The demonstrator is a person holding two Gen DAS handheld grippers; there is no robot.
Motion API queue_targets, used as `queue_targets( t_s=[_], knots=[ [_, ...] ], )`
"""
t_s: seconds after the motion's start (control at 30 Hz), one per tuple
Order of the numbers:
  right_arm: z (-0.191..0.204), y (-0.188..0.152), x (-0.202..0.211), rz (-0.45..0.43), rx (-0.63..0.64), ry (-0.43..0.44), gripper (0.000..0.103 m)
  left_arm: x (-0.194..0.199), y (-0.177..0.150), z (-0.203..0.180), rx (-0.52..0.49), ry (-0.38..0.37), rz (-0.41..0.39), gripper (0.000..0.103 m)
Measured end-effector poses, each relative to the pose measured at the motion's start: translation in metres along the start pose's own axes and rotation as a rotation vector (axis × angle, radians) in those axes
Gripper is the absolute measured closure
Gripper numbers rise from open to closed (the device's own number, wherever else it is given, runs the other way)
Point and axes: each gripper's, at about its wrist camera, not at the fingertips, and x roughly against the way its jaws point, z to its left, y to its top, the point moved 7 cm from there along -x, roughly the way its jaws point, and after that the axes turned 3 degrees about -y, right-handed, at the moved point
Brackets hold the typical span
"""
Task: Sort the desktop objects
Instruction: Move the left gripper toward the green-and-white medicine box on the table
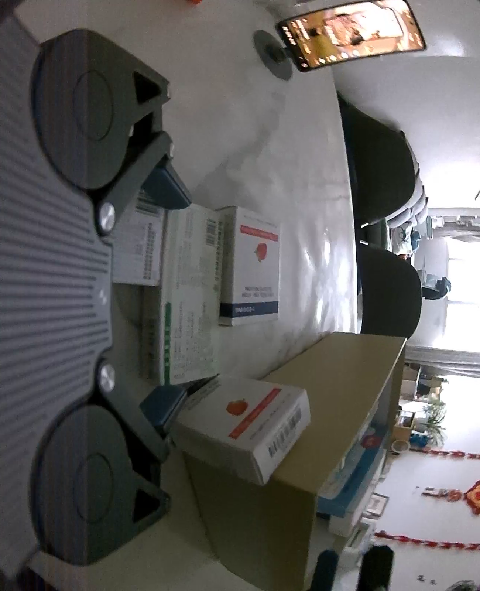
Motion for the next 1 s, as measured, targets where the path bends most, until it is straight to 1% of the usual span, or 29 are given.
queue_targets(
  t_s=[0.13,0.3,0.37,0.57,0.83,1.0],
  knots=[
    [-0.001,-0.003,0.001,0.003,-0.015,-0.001,0.006,-0.004,0.003,-0.006,-0.032,-0.003,0.003,0.000],
    [-0.004,-0.005,0.003,-0.011,-0.040,-0.006,0.006,-0.010,0.003,-0.010,-0.096,0.027,0.009,0.000],
    [-0.005,-0.005,0.006,-0.023,-0.054,-0.011,0.006,-0.009,0.001,-0.011,-0.106,0.036,0.005,0.000],
    [-0.006,-0.007,0.015,-0.044,-0.092,0.010,0.005,-0.004,-0.003,-0.008,-0.091,0.030,-0.030,0.000],
    [-0.002,-0.007,0.020,-0.057,-0.117,0.036,0.005,0.004,-0.009,-0.007,-0.091,0.045,-0.063,0.000],
    [0.002,-0.008,0.021,-0.064,-0.133,0.057,0.004,0.012,-0.012,0.008,-0.053,0.087,-0.060,0.000]
  ],
)
